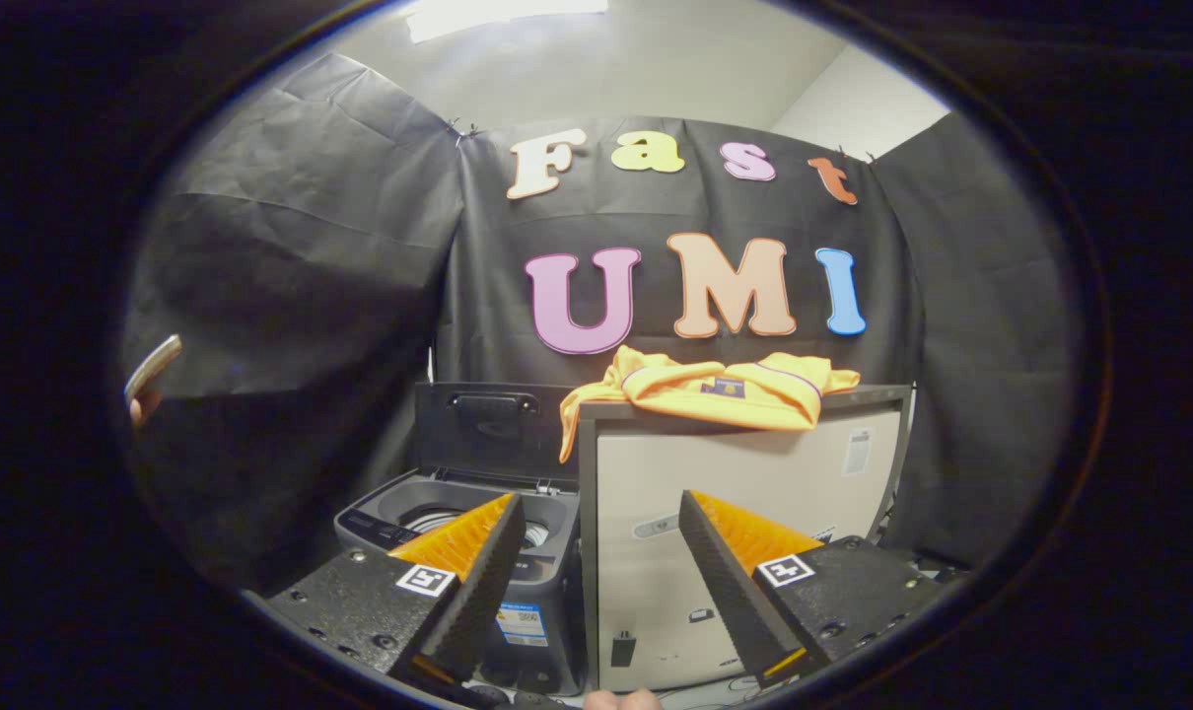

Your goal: Put the clothes into the washing machine and then close the washing machine lid.

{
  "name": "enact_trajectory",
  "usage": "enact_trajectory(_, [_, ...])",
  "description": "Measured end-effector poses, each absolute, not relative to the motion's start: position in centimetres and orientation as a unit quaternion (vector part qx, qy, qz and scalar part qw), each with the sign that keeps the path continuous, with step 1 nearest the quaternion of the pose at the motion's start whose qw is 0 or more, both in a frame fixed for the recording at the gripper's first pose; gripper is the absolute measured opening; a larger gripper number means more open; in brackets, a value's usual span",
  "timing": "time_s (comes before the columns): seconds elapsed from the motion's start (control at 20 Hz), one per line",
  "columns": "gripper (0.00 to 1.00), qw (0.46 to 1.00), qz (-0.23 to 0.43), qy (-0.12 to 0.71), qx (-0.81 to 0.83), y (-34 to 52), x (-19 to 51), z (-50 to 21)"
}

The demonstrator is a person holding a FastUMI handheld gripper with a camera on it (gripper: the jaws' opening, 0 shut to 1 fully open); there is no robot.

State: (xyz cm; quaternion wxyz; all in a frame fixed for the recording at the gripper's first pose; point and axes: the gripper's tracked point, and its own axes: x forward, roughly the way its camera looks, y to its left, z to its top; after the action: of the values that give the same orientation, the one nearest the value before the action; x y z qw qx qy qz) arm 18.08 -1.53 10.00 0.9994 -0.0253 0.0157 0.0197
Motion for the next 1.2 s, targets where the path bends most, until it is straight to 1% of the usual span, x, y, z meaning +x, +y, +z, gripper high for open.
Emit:
enact_trajectory(0.3, [0.96, 0.999, 0.033, -0.007, -0.039, -1.8, 20.5, 15.3])
enact_trajectory(0.45, [0.96, 0.999, 0.040, -0.011, -0.018, -2.0, 22.0, 17.7])
enact_trajectory(0.65, [0.95, 0.999, 0.030, -0.022, -0.030, -4.0, 24.7, 21.1])
enact_trajectory(0.95, [0.96, 0.998, 0.017, -0.008, -0.054, -6.1, 29.0, 22.6])
enact_trajectory(1.2, [0.97, 0.998, -0.004, 0.026, -0.055, -8.5, 32.9, 22.4])
